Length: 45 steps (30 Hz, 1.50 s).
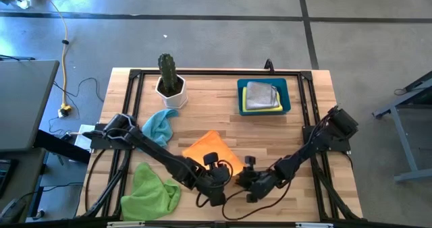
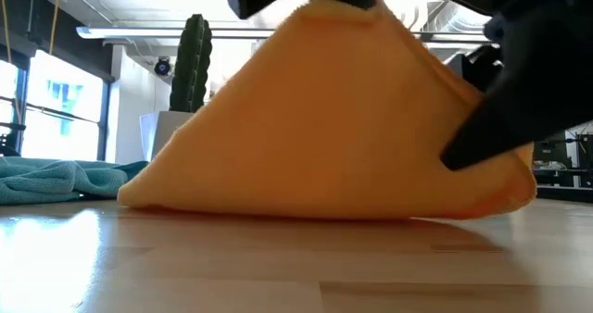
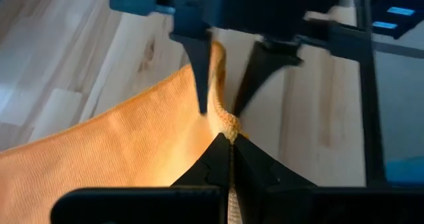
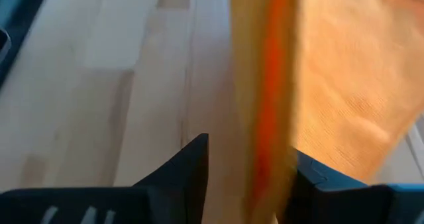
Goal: Fold microfiber towels
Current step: Fold the orange microfiber cloth
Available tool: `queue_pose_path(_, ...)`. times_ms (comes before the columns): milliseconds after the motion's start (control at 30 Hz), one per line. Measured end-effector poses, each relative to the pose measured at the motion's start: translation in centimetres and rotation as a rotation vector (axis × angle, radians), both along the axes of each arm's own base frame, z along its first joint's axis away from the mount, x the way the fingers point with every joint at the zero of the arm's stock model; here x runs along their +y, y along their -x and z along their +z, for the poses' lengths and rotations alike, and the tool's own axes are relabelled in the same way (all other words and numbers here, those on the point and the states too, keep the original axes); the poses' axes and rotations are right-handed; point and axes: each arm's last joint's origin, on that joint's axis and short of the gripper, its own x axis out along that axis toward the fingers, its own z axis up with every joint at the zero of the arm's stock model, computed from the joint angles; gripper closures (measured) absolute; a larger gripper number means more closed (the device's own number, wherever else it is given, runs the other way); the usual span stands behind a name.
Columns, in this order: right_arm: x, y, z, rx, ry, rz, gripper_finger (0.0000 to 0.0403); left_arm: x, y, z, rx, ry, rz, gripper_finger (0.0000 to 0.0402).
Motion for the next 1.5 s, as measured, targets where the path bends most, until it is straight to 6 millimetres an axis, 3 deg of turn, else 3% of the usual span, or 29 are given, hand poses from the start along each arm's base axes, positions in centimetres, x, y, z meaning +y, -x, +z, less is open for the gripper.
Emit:
queue_pose_path(367, -0.3, 0.7, -0.5, 0.063, 0.057, -0.026, 0.0283, -1.0, 1.2, -0.4, 0.058, 0.009, 0.032, 0.0401)
queue_pose_path(667, -0.2, 0.8, -0.6, 0.092, 0.035, 0.010, 0.0396, -1.6, 1.9, -0.6, 0.091, 0.017, 0.060, 0.0401)
queue_pose_path(967, 0.4, 1.6, 1.2, 0.105, -0.071, 0.077, 0.0398, -3.4, 2.1, -0.3, 0.005, 0.184, 0.172, 0.0401)
queue_pose_path(1267, 1.7, 2.2, 3.1, 0.182, -0.320, 0.368, 0.0402, -6.3, 2.4, 0.3, -0.078, 0.381, 0.141, 0.0401)
queue_pose_path(1500, 0.2, 0.5, 4.1, 0.130, -0.247, 0.445, 0.0402, -7.6, 3.3, 0.3, -0.091, 0.409, 0.183, 0.0401)
